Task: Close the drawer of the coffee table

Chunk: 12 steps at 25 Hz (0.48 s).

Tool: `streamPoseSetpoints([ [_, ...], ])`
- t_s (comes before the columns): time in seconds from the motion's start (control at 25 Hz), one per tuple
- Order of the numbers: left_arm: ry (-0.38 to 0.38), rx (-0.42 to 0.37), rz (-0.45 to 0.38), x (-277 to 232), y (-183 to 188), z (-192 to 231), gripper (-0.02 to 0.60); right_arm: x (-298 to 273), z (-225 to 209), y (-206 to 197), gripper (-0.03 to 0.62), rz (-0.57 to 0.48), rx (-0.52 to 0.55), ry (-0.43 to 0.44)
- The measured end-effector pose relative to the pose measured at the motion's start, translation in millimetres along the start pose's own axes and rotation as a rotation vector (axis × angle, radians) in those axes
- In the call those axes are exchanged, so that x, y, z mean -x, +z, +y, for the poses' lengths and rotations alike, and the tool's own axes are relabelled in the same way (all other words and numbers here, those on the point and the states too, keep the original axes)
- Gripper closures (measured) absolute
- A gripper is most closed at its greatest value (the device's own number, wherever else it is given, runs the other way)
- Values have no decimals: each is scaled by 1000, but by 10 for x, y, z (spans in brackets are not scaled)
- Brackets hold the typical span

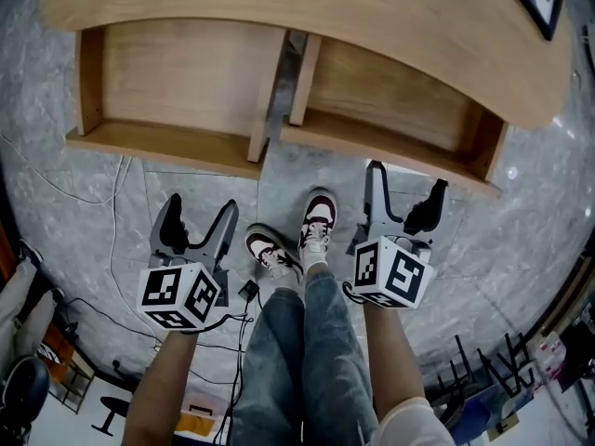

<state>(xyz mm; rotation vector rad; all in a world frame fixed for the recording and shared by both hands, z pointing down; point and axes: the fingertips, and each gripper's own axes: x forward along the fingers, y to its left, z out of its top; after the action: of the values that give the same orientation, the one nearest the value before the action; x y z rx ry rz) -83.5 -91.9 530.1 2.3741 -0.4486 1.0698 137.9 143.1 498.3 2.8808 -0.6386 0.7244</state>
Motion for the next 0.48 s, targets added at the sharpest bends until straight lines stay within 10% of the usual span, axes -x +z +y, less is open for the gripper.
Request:
streamPoseSetpoints([
  [0.48,20,34,-6,-18,52,37,143,-236,2,122,89,13,-1,-5],
])
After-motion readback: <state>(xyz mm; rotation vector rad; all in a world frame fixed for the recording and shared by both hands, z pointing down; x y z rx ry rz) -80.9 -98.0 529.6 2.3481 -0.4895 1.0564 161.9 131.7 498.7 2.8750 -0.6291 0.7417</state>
